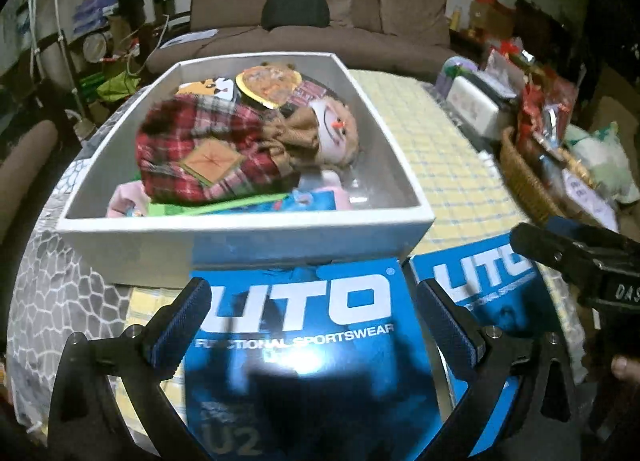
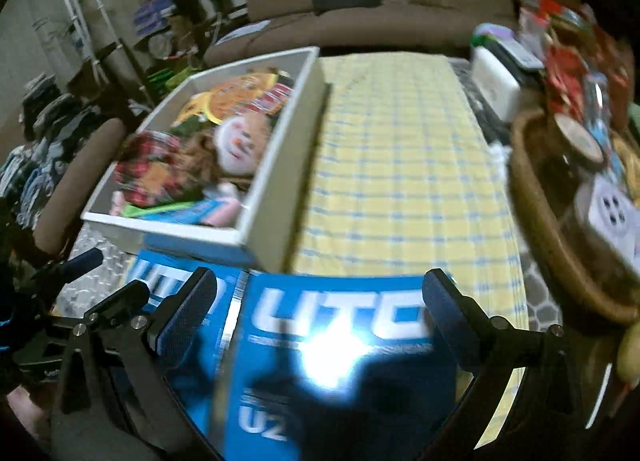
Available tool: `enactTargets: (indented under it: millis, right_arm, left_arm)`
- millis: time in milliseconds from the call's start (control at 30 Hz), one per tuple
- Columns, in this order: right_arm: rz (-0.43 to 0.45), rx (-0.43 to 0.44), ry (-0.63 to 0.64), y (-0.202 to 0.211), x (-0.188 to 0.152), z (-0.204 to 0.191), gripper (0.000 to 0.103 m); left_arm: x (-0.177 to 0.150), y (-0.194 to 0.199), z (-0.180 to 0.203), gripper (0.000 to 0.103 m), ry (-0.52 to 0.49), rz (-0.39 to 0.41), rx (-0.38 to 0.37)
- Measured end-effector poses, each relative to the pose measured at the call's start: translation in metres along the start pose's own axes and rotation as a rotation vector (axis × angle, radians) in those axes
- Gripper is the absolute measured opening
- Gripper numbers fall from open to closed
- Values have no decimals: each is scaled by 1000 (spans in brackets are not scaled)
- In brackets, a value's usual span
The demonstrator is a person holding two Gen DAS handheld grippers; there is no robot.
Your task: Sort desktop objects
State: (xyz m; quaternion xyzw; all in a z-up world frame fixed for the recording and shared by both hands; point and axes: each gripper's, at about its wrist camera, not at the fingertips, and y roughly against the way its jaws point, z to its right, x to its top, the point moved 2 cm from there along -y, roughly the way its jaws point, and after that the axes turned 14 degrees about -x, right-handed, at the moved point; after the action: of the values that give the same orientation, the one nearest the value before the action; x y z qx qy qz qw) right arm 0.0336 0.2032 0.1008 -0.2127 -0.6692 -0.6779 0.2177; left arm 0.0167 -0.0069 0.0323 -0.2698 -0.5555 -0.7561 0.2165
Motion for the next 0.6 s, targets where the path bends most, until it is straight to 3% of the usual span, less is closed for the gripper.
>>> enactTargets:
  millis: [300,533,600]
  right_arm:
    - [9,-82,-16,-42,-26,9,103]
    - [2,-148,-5,-54,-26,8,103]
    - [-12,-203,33,-59,-26,0,103]
  left_arm:
    - [-9,-38,-6,103,9,-15,111]
    - [-5,-51,-11,103,58,-39,103]
    - [-5,-51,-12,103,64,-37,101]
